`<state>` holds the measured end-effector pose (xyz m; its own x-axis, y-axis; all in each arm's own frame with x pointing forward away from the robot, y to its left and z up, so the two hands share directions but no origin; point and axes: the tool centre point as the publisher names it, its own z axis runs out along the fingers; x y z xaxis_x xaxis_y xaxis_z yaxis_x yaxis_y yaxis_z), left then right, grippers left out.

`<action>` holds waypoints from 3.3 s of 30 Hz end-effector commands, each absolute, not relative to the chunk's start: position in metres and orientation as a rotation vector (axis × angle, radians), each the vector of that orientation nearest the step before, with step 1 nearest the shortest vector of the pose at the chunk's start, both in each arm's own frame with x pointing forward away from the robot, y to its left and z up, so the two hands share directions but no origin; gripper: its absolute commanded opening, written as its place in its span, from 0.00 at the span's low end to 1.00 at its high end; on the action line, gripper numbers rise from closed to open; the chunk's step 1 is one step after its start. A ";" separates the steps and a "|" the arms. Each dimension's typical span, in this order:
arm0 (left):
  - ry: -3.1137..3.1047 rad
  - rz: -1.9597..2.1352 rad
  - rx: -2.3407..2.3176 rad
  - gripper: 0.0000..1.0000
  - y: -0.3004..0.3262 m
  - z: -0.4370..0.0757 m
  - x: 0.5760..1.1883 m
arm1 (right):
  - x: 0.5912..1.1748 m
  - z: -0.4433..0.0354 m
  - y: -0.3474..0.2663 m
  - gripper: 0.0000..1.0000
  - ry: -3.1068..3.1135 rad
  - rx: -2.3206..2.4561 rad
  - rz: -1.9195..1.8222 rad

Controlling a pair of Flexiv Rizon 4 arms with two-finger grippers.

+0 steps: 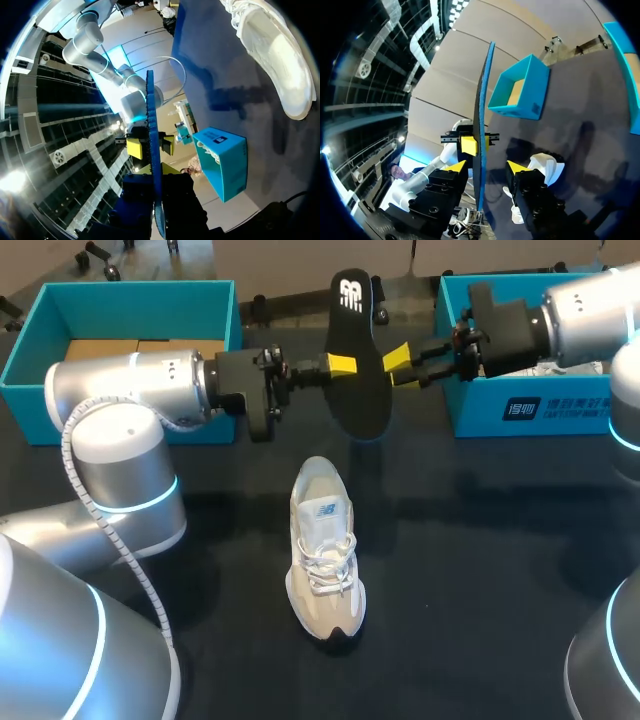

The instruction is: Take the shoe out of the shoebox, open the shoe tongue, remove and reinsert the insole, then place the shoe into the shoebox

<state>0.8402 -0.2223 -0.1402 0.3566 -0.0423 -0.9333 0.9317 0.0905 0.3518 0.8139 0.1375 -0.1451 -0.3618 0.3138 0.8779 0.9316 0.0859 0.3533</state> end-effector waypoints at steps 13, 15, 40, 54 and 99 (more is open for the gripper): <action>0.927 -0.891 1.247 0.00 -0.232 -0.141 0.851 | 0.816 -0.151 0.152 0.39 -1.745 -1.214 -1.286; 0.926 -0.887 1.241 0.00 -0.234 -0.141 0.852 | 0.815 -0.151 0.154 0.38 -1.742 -1.211 -1.287; 0.928 -0.876 1.232 0.00 -0.235 -0.141 0.853 | 0.809 -0.156 0.158 0.00 -1.727 -1.213 -1.306; 0.925 -0.892 1.272 1.00 -0.230 -0.136 0.858 | 0.811 -0.150 0.151 0.00 -1.769 -1.212 -1.322; 1.113 -0.838 1.405 1.00 -0.175 -0.150 0.877 | 0.824 -0.149 0.136 0.00 -2.099 -1.155 -1.484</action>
<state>0.8765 -0.1748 -0.1505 0.3074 0.1661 -0.9370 0.9465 0.0477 0.3190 0.8254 0.1357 -0.1488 -0.6223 0.4235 0.6583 0.7619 0.1346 0.6336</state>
